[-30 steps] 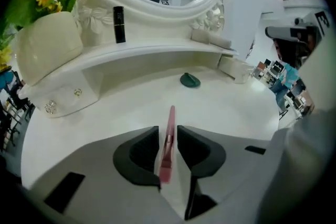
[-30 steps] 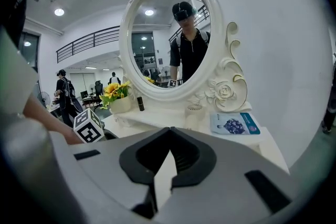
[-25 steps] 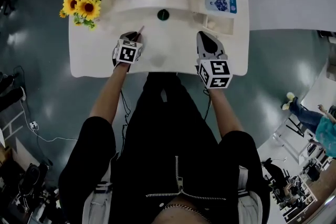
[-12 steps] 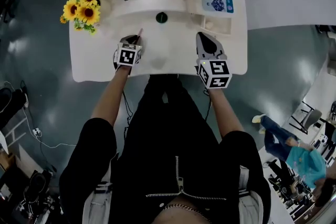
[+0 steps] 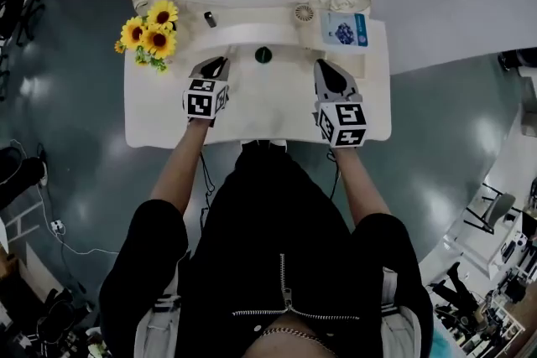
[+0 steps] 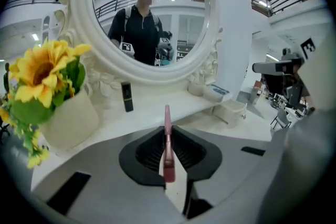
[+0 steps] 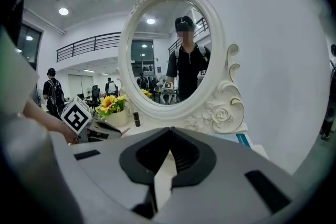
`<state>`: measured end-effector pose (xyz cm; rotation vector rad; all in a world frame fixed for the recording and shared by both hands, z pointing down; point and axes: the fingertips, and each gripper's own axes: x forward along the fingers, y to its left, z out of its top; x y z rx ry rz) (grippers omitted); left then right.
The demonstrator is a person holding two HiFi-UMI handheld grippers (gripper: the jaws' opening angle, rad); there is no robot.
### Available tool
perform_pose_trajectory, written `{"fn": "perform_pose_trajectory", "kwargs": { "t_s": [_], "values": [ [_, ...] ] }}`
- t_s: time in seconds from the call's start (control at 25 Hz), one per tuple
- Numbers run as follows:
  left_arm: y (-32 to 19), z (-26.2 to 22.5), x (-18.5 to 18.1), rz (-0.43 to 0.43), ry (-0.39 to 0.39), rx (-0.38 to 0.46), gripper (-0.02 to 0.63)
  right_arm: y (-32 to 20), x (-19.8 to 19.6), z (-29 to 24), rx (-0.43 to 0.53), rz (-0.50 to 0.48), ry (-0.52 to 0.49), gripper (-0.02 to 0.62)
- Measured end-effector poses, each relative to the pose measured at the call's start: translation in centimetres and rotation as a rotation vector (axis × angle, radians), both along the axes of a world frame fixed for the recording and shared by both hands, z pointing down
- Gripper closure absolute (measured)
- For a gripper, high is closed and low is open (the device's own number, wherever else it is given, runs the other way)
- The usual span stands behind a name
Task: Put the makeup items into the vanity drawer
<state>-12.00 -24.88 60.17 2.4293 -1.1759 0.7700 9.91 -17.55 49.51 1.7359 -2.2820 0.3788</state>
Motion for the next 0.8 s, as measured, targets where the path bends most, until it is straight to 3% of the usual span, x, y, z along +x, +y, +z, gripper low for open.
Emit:
{"fn": "perform_pose_trajectory", "kwargs": {
  "t_s": [0.56,0.8],
  "values": [
    [-3.2,-14.7,-1.9,-0.067,0.132,0.283,0.549,-3.7,-0.6,-5.3,0.127,-0.049,0.021,0.588],
    [-3.8,-16.6,-1.5,-0.046,0.132,0.311,0.549,-3.8,-0.5,-5.9,0.135,-0.044,0.023,0.588]
  ]
}}
